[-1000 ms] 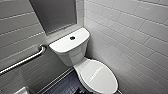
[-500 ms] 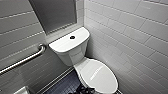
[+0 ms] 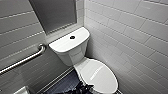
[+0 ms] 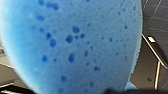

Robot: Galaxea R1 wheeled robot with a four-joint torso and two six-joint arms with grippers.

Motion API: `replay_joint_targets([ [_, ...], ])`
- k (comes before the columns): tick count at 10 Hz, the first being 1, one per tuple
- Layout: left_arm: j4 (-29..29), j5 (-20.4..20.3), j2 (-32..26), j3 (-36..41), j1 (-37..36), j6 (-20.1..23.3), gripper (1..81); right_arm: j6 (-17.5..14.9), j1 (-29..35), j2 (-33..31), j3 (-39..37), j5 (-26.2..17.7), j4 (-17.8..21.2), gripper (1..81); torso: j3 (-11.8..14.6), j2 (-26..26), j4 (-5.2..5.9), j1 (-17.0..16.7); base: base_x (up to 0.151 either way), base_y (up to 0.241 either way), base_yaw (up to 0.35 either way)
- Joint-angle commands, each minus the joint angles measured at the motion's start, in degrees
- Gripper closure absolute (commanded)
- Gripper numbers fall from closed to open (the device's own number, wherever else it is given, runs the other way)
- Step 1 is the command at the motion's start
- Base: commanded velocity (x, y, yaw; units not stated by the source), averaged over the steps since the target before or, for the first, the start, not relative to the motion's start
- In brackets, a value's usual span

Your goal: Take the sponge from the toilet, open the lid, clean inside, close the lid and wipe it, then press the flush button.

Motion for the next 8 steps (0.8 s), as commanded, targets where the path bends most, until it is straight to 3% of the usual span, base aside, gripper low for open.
replay_joint_targets([
  [1,-0.1,0.9,1.3,0.6,-6.0,-0.4,1.0,0.1,0.2,-2.3,1.0,-3.7,-1.0,81.1,0.0,0.0,0.0,0.0,0.0,0.0,0.0],
  [5,0.3,0.9,3.4,-2.5,-6.5,-0.4,1.0,0.0,0.3,-1.7,0.9,-3.7,-1.0,81.1,0.0,0.0,0.0,0.0,0.0,0.0,0.0],
  [7,0.4,0.9,4.6,-4.5,-6.6,-0.4,1.0,0.1,0.3,-1.6,0.9,-3.7,-1.0,81.1,-2.5,0.0,0.0,0.0,0.0,0.0,0.0],
  [8,0.5,0.9,4.7,-4.5,-6.8,-0.4,1.0,0.1,0.4,-1.6,0.9,-3.7,-1.0,81.1,-0.5,0.0,0.0,0.0,0.0,0.0,0.0],
])
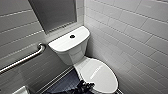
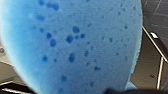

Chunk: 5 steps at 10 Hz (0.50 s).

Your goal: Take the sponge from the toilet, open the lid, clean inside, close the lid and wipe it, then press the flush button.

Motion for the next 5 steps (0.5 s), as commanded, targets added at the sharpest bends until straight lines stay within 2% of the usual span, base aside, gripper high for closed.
replay_joint_targets([
  [1,0.4,1.3,0.7,1.5,-6.5,-0.1,1.0,0.0,0.5,-2.0,1.0,-3.7,-1.0,81.1,0.0,0.0,0.0,0.0,0.0,0.0,0.0],
  [5,0.3,1.3,0.9,2.2,-7.7,-0.1,1.0,0.0,0.5,-1.7,0.4,-3.7,-1.0,81.1,-0.2,0.0,0.0,0.0,0.0,0.0,0.0],
])
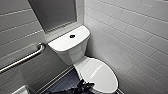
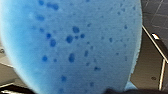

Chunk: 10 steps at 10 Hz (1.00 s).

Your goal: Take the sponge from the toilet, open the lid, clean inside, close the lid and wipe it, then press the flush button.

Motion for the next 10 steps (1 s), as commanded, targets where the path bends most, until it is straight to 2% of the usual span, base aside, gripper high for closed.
replay_joint_targets([
  [1,0.3,-0.4,0.8,3.1,-6.9,0.5,1.0,0.1,0.0,-1.9,0.7,-3.8,-1.0,81.1,0.0,0.0,0.0,0.0,0.0,0.0,0.0],
  [6,-0.3,-0.2,-0.5,5.8,-6.6,-0.1,1.0,0.1,0.2,-1.4,0.3,-3.9,-1.0,81.1,0.0,0.0,0.0,0.0,0.0,0.0,0.0],
  [10,-0.3,-0.2,3.1,-0.9,-6.3,-0.9,1.0,0.1,0.2,-1.8,0.8,-3.8,-1.0,81.1,0.0,0.0,0.0,0.0,0.0,0.0,0.0],
])
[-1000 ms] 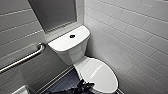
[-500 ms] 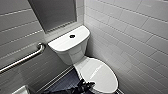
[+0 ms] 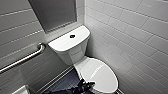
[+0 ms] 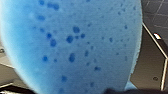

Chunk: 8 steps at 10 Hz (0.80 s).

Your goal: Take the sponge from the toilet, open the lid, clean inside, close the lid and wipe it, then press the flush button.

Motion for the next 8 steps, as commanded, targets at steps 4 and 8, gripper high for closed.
replay_joint_targets([
  [4,0.0,0.4,6.6,-8.3,-3.7,-0.4,1.0,0.1,0.3,-2.4,1.5,-3.8,-1.0,81.1,0.0,0.0,0.02,0.0,0.0,0.0,0.0],
  [8,0.0,0.1,7.3,-8.3,-2.0,-1.5,1.0,0.1,0.4,-2.1,1.2,-3.8,-1.0,81.1,0.1,0.0,0.02,-0.1,0.0,0.0,0.0],
])
